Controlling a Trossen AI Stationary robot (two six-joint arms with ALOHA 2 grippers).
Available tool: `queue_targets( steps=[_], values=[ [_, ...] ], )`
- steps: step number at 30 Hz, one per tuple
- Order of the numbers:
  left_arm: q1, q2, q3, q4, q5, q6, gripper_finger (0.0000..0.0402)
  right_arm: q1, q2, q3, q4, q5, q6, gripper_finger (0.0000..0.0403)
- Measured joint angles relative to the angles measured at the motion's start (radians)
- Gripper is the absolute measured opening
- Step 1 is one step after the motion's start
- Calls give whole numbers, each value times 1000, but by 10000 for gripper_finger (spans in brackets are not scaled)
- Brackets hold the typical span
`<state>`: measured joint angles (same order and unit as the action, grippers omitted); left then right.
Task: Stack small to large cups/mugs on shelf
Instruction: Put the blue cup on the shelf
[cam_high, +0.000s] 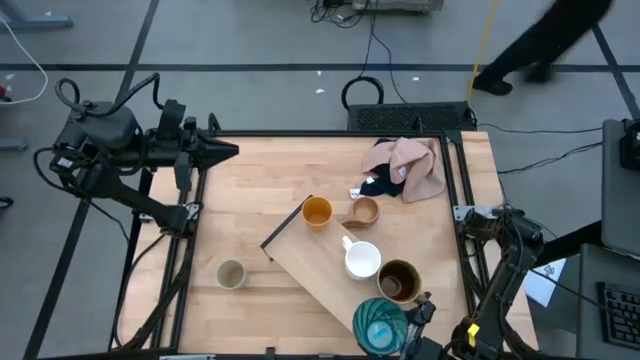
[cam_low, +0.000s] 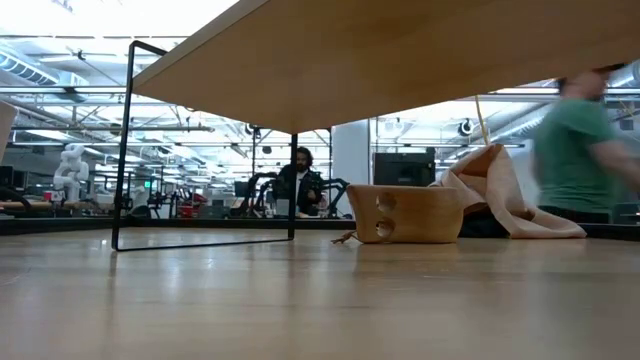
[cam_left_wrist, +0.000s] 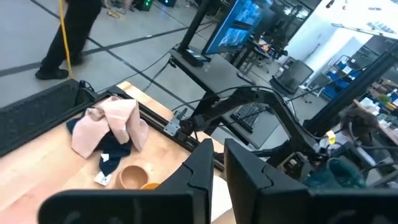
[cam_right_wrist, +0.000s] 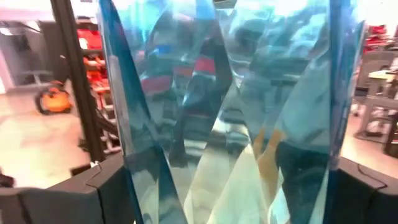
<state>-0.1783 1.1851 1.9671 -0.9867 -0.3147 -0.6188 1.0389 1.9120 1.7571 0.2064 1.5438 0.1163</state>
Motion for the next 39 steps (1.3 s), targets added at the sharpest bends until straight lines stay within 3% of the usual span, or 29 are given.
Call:
queue_targets(
  steps=[8,19,23,39],
  values=[
    [0,10,0,26,36,34,37,-9,-1,-108,48,27,206,342],
    [0,13,0,84,96,67,37,-53,98,-153,212,-4,207,342],
    [0,13,0,84,105,41,37,-45,118,-153,282,13,129,342],
    [0,13,0,79,106,30,37,-17,116,-200,292,27,185,342]
  ],
)
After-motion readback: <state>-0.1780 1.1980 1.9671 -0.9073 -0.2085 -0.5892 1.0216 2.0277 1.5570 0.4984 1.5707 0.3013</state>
